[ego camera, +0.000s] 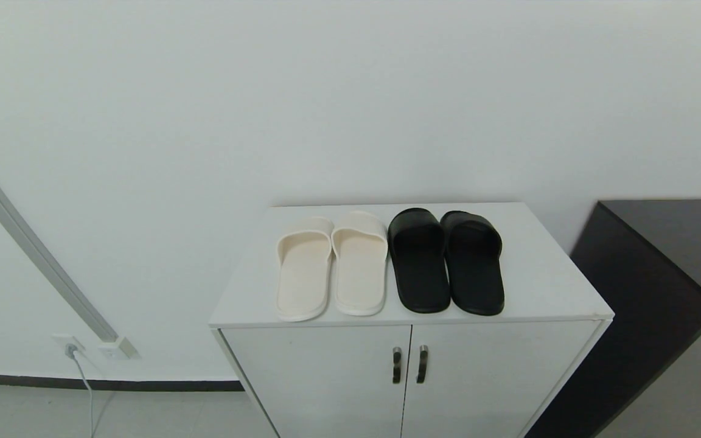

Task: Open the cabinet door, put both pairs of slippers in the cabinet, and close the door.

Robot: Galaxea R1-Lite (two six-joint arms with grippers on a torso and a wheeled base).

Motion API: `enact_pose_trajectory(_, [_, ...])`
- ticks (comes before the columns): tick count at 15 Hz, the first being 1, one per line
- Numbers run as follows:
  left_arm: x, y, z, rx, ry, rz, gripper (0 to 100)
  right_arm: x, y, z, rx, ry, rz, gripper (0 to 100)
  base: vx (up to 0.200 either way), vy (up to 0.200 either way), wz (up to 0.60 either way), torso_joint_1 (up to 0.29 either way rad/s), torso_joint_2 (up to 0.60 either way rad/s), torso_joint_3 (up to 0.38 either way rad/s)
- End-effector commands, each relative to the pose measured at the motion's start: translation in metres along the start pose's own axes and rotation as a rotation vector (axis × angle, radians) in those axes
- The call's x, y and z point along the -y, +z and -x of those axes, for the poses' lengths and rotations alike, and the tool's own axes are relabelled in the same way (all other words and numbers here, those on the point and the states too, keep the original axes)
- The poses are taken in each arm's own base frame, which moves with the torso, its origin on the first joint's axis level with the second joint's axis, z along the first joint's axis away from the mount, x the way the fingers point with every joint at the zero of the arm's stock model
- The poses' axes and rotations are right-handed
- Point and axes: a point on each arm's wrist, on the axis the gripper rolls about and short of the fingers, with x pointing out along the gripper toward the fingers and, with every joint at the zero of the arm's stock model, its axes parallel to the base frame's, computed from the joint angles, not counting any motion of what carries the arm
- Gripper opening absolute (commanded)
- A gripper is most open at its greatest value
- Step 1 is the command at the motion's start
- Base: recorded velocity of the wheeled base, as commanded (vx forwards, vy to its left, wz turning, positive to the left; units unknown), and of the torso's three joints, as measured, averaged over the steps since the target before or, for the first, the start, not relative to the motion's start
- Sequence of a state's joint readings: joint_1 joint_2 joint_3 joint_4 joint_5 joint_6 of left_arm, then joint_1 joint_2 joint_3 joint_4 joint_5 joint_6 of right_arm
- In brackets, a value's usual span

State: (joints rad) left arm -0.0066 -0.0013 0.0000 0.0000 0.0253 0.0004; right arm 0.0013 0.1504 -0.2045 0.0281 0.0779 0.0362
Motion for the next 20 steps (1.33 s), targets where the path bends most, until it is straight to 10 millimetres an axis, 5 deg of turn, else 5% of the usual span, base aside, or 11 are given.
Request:
enact_pose_trajectory(1, [0.0,0.0,0.0,0.0,0.001,-0.001,0,0.001,0.031,-0.053,-0.233,0.088,-0.039,100,0.0,0.0,0.0,0.0,0.0,0.0])
enact_pose_trajectory(3, [0.0,0.0,0.0,0.0,0.001,-0.001,0,-0.006,0.043,-0.104,-0.269,0.188,-0.047,100,0.0,0.0,0.0,0.0,0.0,0.0])
enact_pose_trajectory(5, [0.0,0.0,0.0,0.0,0.001,-0.001,0,-0.018,0.048,-0.133,-0.29,0.185,-0.047,100,0.0,0.0,0.0,0.0,0.0,0.0])
enact_pose_trajectory(6, [0.0,0.0,0.0,-0.001,0.001,-0.001,0,-0.041,0.052,-0.152,-0.292,0.224,-0.059,100,0.0,0.0,0.0,0.0,0.0,0.0])
enact_pose_trajectory(10, [0.0,0.0,0.0,0.0,0.0,-0.001,0,-0.116,0.042,-0.195,-0.345,0.229,-0.12,100,0.0,0.0,0.0,0.0,0.0,0.0])
enact_pose_trajectory(11, [0.0,0.0,0.0,0.0,0.0,-0.001,0,-0.116,0.042,-0.195,-0.345,0.229,-0.12,100,0.0,0.0,0.0,0.0,0.0,0.0])
enact_pose_trajectory(13, [0.0,0.0,0.0,0.0,0.0,-0.001,0,-0.154,0.043,-0.228,-0.314,0.194,-0.111,100,0.0,0.0,0.0,0.0,0.0,0.0])
enact_pose_trajectory(20, [0.0,0.0,0.0,0.0,0.0,-0.001,0,-0.213,0.031,-0.297,-0.262,0.057,-0.096,100,0.0,0.0,0.0,0.0,0.0,0.0])
